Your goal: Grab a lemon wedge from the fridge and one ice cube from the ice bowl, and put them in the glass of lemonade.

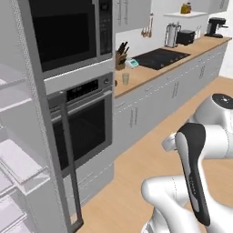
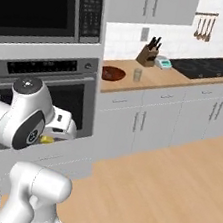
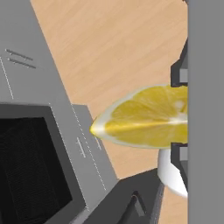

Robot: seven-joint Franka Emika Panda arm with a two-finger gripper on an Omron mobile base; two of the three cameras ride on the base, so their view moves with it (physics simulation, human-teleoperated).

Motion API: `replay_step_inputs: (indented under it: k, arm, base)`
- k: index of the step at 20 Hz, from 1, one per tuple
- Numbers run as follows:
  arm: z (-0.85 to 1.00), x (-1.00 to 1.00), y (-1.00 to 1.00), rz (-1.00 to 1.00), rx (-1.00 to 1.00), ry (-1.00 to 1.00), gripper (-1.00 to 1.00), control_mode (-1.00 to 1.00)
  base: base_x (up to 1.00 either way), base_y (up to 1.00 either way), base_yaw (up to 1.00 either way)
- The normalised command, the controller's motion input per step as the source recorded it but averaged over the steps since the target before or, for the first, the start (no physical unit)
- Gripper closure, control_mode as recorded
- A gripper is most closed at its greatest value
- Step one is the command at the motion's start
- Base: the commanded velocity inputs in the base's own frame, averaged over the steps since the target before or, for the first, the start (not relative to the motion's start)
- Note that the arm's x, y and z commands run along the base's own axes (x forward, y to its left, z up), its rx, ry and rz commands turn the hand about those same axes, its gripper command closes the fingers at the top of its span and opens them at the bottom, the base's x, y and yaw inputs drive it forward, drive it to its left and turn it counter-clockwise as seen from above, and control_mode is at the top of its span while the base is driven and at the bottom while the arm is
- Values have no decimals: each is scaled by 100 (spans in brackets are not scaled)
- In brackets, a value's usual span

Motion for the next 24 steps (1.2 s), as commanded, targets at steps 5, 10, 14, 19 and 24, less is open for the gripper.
replay_step_inputs:
  k: [5, 10, 14, 19, 24]
  arm:
    - [0, 0, 0, 0, 0, 0, 100, 100]
    - [0, 0, 0, 0, 0, 0, 100, 100]
    - [0, 0, 0, 0, 0, 0, 100, 100]
    - [0, 0, 0, 0, 0, 0, 100, 100]
    - [0, 0, 0, 0, 0, 0, 100, 100]
  base:
    - [100, -37, 15]
    - [100, -31, 17]
    - [100, -59, 41]
    - [89, -67, 45]
    - [57, -70, 30]
